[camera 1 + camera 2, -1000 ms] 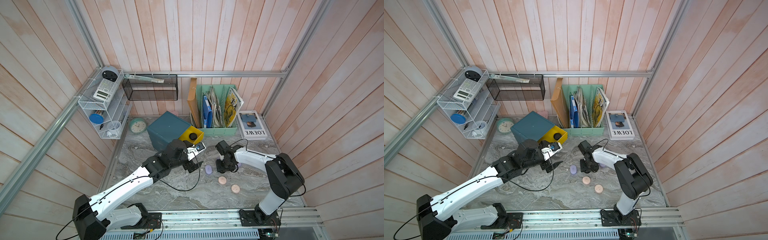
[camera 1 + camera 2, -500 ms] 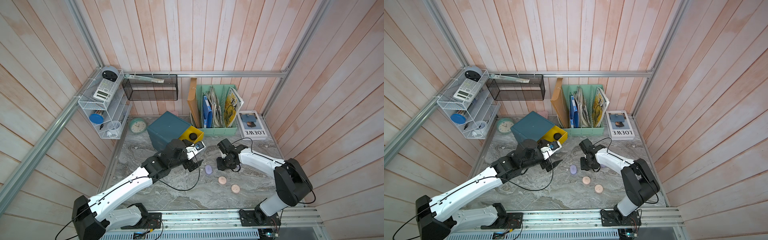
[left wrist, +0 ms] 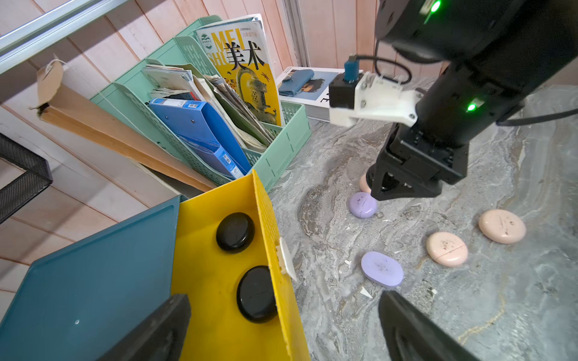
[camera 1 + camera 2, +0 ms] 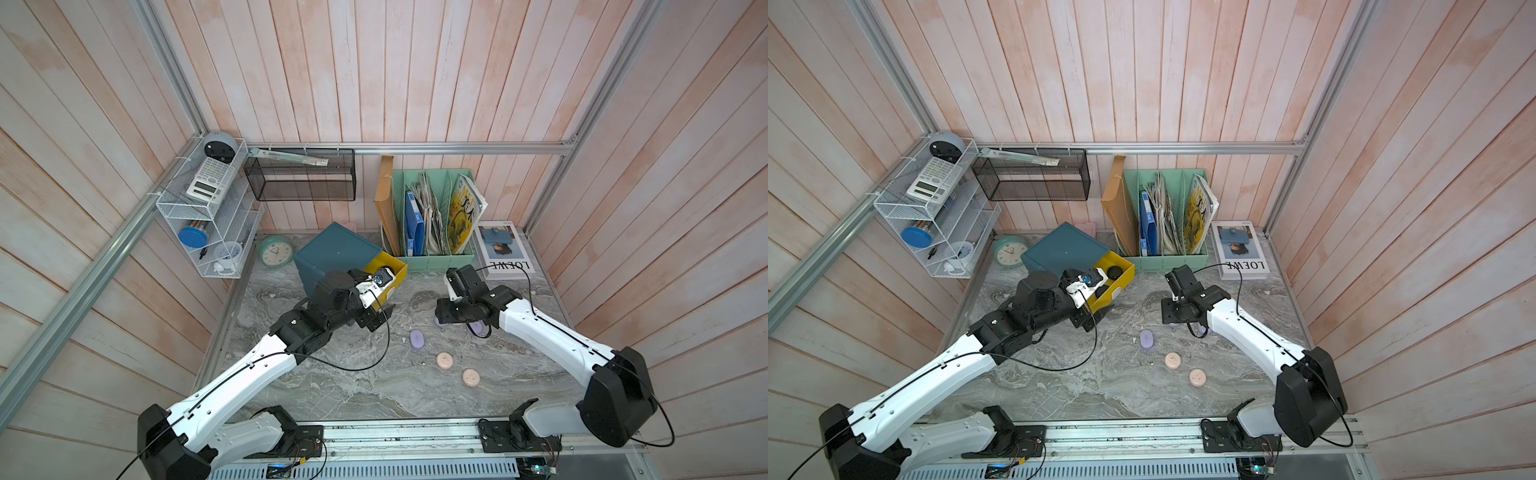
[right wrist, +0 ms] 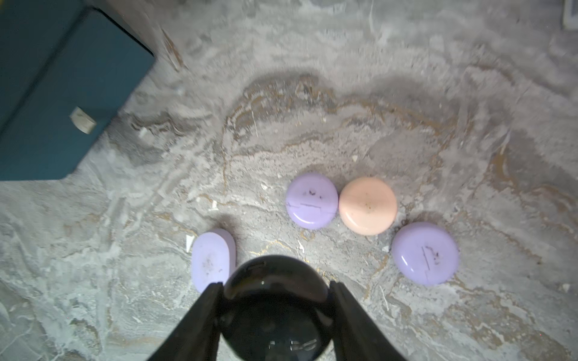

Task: Put the bluetooth earphones in the drawer according to color
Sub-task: Pick up the Bluetooth earphone from the center of the board, then place the bluetooth earphone in the drawer.

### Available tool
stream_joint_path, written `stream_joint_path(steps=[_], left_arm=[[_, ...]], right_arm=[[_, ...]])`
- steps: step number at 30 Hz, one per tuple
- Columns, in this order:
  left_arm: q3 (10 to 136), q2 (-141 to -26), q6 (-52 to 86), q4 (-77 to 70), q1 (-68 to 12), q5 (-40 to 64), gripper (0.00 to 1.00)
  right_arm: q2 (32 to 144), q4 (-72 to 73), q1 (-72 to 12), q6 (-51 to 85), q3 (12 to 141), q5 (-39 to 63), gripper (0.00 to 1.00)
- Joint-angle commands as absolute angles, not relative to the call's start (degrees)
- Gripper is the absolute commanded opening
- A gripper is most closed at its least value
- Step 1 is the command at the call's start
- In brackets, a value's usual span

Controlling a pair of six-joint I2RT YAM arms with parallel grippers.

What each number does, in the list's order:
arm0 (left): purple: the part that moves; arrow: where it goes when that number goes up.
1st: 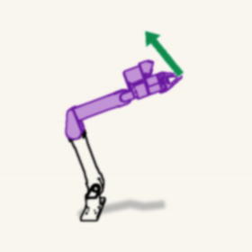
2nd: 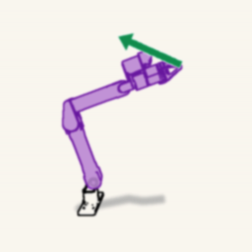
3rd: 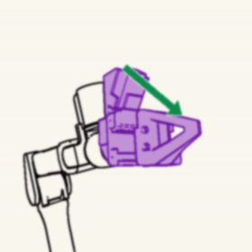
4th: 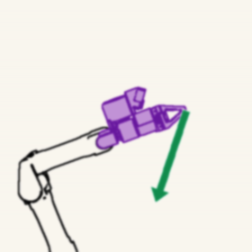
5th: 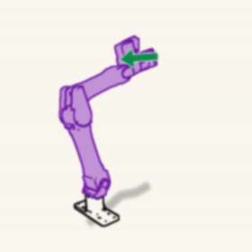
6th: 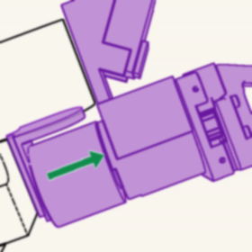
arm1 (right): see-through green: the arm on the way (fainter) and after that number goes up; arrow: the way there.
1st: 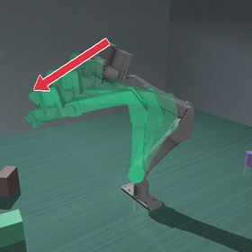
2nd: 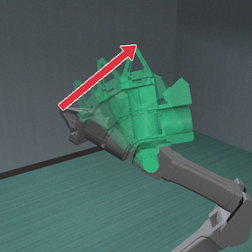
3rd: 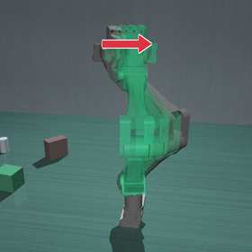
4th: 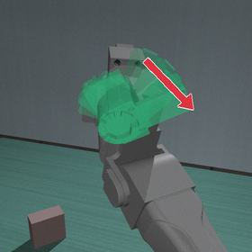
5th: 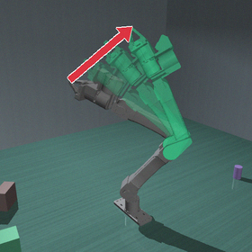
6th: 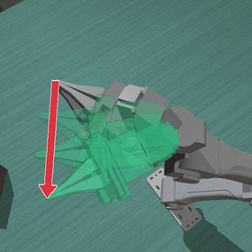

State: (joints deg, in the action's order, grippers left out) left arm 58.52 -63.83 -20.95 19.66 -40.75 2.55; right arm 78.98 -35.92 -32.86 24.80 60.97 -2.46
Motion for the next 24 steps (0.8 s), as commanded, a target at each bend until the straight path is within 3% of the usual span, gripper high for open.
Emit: stream_joint_path(steps=[1,16,24], left_arm=[[58.07,-62.82,-19.95,18.41,-39.36,2.73,1.0],[57.7,-61.66,-18.9,17.49,-32.04,4.3,1.0],[57.74,-61.27,-18.72,17.49,-28.95,4.75,1.0]], right_arm=[[77.03,-34.45,-33.15,23.31,63.56,-3.74,0.0],[77.33,-22.16,-36.74,18.93,71.07,-1.33,0.0],[83.1,-22.67,-38.7,16.49,79.99,2.14,0.0]])
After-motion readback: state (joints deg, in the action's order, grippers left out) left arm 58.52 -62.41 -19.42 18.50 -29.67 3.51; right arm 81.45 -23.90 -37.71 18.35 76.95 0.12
